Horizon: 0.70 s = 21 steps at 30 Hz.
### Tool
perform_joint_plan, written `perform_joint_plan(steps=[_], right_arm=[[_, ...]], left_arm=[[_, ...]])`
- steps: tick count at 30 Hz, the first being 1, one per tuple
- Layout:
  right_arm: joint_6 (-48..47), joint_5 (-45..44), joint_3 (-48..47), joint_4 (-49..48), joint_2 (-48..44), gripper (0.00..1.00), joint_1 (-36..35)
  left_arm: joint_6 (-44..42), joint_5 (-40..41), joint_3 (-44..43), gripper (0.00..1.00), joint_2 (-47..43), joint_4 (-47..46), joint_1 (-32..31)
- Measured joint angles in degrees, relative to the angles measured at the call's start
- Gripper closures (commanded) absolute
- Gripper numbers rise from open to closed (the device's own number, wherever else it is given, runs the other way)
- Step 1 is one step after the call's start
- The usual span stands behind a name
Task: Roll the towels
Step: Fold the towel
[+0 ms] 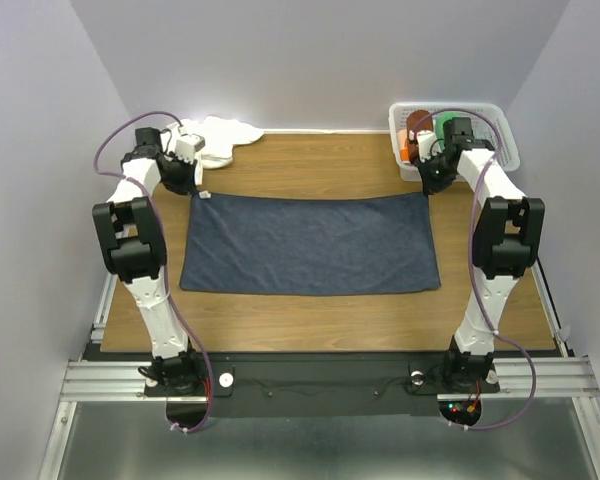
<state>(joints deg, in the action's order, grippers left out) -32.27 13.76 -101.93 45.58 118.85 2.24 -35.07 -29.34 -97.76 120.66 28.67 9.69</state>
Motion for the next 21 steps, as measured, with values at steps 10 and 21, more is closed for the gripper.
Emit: perform_joint_plan(steps=[10,21], right_arm=[[-4.11,2.75,10.84,0.26,-12.74,0.99,0.33],[-12.79,4.04,25.75,1.01,-24.83,0.99,0.48]], left_arm=[[-6.97,-6.45,10.58,1.00,-15.26,0.63,5.14],[-26.82,-10.23,23.19,1.00,-23.58,11.13,10.23]])
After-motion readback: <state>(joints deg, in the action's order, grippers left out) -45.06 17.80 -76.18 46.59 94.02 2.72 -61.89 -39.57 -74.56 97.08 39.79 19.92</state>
